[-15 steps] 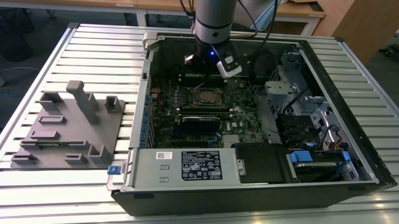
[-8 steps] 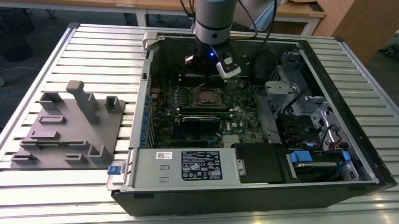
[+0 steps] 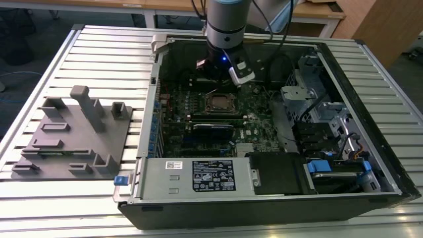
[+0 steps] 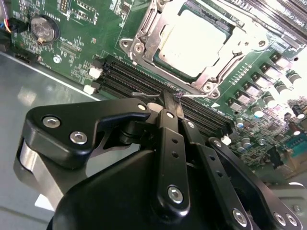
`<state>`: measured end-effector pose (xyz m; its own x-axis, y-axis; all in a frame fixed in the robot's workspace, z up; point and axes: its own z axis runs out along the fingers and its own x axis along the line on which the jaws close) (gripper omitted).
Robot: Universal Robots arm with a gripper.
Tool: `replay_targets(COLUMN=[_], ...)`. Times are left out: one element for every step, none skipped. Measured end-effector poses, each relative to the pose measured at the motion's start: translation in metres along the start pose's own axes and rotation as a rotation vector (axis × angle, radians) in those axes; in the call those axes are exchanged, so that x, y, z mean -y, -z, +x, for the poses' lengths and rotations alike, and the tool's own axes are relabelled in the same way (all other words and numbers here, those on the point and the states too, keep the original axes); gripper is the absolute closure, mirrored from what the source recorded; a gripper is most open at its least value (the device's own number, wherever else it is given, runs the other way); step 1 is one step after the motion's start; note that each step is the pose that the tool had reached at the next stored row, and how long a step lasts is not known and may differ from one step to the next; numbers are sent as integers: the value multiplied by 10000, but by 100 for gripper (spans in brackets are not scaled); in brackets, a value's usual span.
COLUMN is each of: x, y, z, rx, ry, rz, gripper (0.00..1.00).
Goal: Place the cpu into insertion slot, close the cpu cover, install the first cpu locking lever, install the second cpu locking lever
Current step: 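Install the first cpu locking lever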
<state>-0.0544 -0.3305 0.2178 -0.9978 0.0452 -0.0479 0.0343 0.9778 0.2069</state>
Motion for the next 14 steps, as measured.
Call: replay_targets(x=[3, 5, 8, 9, 10, 11, 12, 13, 13, 14, 15, 15, 15, 16], y=[-11, -23, -34, -42, -47, -52, -56, -59, -62, -65, -68, -71, -73, -76], z=[0, 1, 1, 2, 2, 2, 2, 2, 2, 2, 2, 2, 2, 2], rx=[24, 47, 74, 99, 128, 155, 181, 207, 234, 262, 289, 315, 343, 369], ry=[-57, -125, -210, -326, -462, -589, -710, -838, -965, -1094, -1216, -1335, -1463, -1581], rz=[3, 6, 10, 16, 21, 29, 35, 42, 49, 55, 61, 66, 74, 80], gripper=[90, 90, 90, 90, 90, 90, 90, 90, 90, 90, 90, 90, 90, 90])
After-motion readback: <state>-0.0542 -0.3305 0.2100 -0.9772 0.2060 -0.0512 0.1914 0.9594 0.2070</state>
